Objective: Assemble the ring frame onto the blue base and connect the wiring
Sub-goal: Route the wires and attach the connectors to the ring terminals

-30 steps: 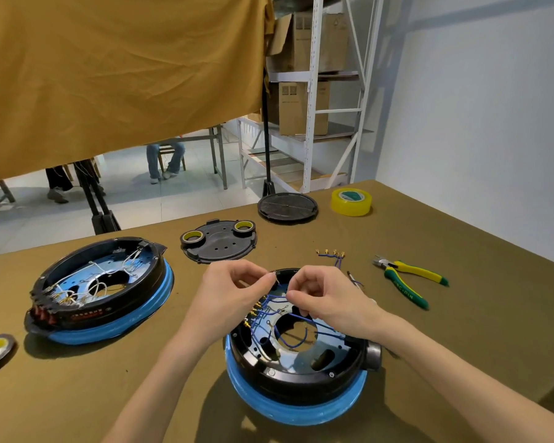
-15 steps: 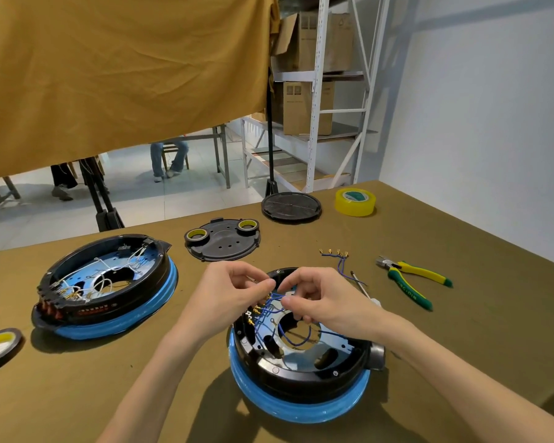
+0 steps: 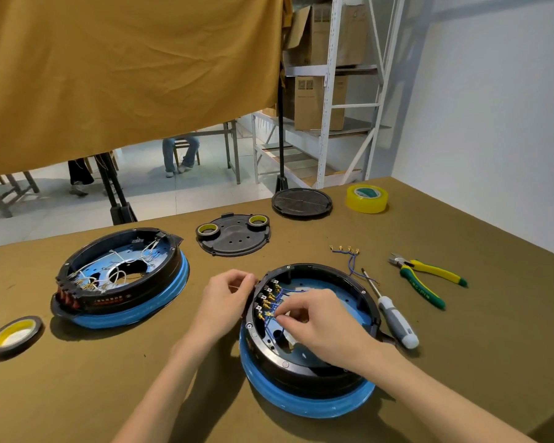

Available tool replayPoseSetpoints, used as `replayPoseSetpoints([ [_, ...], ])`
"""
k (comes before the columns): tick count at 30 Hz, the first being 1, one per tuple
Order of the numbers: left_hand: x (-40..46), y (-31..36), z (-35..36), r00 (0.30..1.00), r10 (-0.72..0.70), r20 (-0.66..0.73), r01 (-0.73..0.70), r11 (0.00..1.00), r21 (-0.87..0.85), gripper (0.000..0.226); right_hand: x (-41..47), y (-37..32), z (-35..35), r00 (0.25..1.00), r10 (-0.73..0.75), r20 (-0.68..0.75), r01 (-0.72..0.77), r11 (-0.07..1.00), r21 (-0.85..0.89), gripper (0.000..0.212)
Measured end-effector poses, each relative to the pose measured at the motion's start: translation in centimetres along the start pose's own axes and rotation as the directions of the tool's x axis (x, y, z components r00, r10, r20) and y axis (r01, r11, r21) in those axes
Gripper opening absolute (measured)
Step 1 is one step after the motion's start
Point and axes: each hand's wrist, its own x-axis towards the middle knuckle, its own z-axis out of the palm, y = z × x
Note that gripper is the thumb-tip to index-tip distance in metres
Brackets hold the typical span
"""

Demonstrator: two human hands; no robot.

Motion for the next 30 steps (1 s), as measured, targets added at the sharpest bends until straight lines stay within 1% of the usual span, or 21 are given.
replayPoseSetpoints([
  [4, 0.0, -1.0, 1.2, 0.998, -0.020, -0.054, 0.019, 1.000, -0.019, 0.012, 0.3, -0.4, 0.5, 1.000, -0.009, -0.009, 0.007, 0.992, -0.126, 0.018],
  [9, 0.1, -1.3, 1.3, 0.997, -0.043, -0.065, 0.040, 0.998, -0.042, 0.014, 1.4, -0.9, 1.2, 0.998, 0.006, -0.069, -0.022, 0.971, -0.239, 0.020],
  [16, -0.3, -1.0, 1.4, 0.997, -0.029, -0.077, 0.026, 0.999, -0.040, 0.013, 2.1, -0.7, 1.8, 0.994, 0.077, -0.079, -0.092, 0.974, -0.208, 0.021],
  [20, -0.3, -0.9, 1.5, 0.997, -0.015, -0.079, 0.014, 1.000, -0.010, 0.011, 2.4, -0.7, 1.9, 0.993, 0.086, -0.077, -0.101, 0.973, -0.208, 0.018],
  [22, -0.3, -0.9, 1.5, 0.997, -0.017, -0.075, 0.016, 1.000, -0.007, 0.011, 2.4, -0.6, 2.0, 0.993, 0.093, -0.067, -0.106, 0.971, -0.213, 0.020],
  [30, -0.2, -1.1, 1.4, 0.997, -0.024, -0.076, 0.023, 1.000, -0.014, 0.013, 2.2, -0.2, 2.1, 0.998, 0.052, -0.026, -0.057, 0.973, -0.222, 0.022],
])
